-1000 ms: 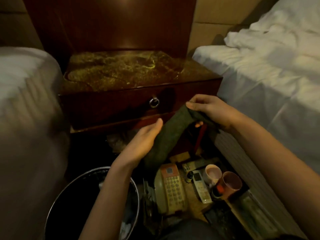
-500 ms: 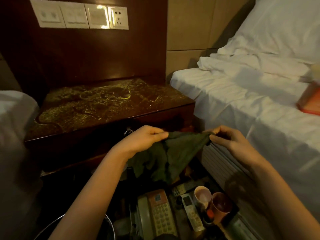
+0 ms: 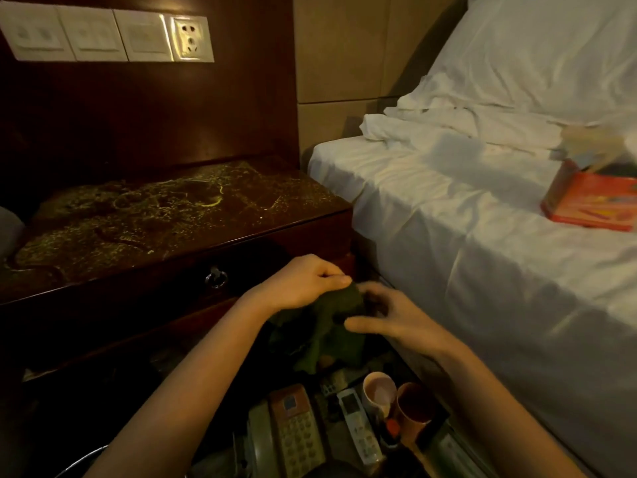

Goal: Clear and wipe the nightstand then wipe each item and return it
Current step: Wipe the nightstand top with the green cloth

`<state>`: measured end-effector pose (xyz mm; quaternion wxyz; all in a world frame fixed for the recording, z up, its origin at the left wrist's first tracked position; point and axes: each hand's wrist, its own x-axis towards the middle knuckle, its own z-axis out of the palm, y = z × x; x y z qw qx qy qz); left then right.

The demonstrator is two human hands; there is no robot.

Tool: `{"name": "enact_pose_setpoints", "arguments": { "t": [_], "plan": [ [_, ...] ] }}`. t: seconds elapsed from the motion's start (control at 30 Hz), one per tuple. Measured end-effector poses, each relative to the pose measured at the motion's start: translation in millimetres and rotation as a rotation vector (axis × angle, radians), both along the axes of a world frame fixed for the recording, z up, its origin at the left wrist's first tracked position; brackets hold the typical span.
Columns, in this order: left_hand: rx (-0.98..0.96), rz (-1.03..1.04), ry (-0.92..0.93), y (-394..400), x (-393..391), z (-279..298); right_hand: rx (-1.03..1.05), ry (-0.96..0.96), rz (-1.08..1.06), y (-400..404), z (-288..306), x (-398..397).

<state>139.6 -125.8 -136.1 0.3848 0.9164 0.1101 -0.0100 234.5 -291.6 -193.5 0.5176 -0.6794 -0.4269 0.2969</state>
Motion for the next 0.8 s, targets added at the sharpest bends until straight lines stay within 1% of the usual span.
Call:
{"name": "enact_pose_setpoints", "arguments": {
  "t": [0.07, 0.13, 0.2, 0.27, 0.3, 0.33, 0.37, 0.4, 0.47, 0.5, 0.53, 0.57, 0.6, 0.67, 0.73, 0.8],
  "plan": [
    [0.016, 0.014, -0.060, 2.1, 3.5, -2.9, -0.094, 0.062, 0.011, 0.7, 2.1, 2.4],
    [0.084, 0.123, -0.179, 10.1, 7.0, -9.0, -0.140, 0.161, -0.013, 1.2, 4.9, 9.2],
    [0.193, 0.308, -0.338, 23.8, 10.4, -16.8, -0.083, 0.360, -0.125, 4.1, 8.7, 20.1],
    [0.409, 0.445, -0.498, 41.2, 13.8, -25.5, 0.035, 0.557, -0.310, 11.9, 13.1, 35.5],
    [0.535, 0.482, -0.564, 50.4, 15.9, -30.0, 0.116, 0.587, -0.402, 17.3, 17.1, 44.2],
    [0.646, 0.508, -0.612, 59.2, 18.3, -33.1, 0.195, 0.548, -0.483, 23.5, 23.2, 52.1],
    [0.730, 0.530, -0.647, 67.5, 21.6, -34.4, 0.266, 0.461, -0.551, 30.1, 31.0, 58.5],
    [0.794, 0.547, -0.669, 74.9, 25.5, -33.2, 0.309, 0.335, -0.594, 37.3, 40.2, 63.2],
    [0.907, 0.570, -0.659, 88.1, 35.3, -28.1, 0.294, 0.004, -0.670, 54.4, 60.8, 65.4],
    [0.971, 0.584, -0.622, 94.0, 40.0, -24.4, 0.265, -0.164, -0.698, 65.3, 67.7, 67.2],
    [1.036, 0.601, -0.564, 100.3, 44.3, -20.9, 0.224, -0.291, -0.705, 77.3, 71.5, 70.1],
    [1.087, 0.620, -0.497, 105.9, 47.3, -18.3, 0.186, -0.376, -0.689, 90.3, 71.5, 74.5],
    [1.114, 0.641, -0.429, 110.2, 48.8, -16.3, 0.143, -0.449, -0.661, 103.4, 69.8, 78.5],
    [1.108, 0.683, -0.341, 116.5, 51.0, -14.4, 0.029, -0.593, -0.564, 129.9, 59.0, 88.9],
    [1.060, 0.702, -0.299, 116.3, 53.1, -15.0, -0.110, -0.697, -0.473, 151.9, 49.0, 99.5],
    [1.014, 0.705, -0.279, 113.8, 55.3, -15.1, -0.210, -0.765, -0.454, 170.5, 47.8, 110.6]
  ]
}}
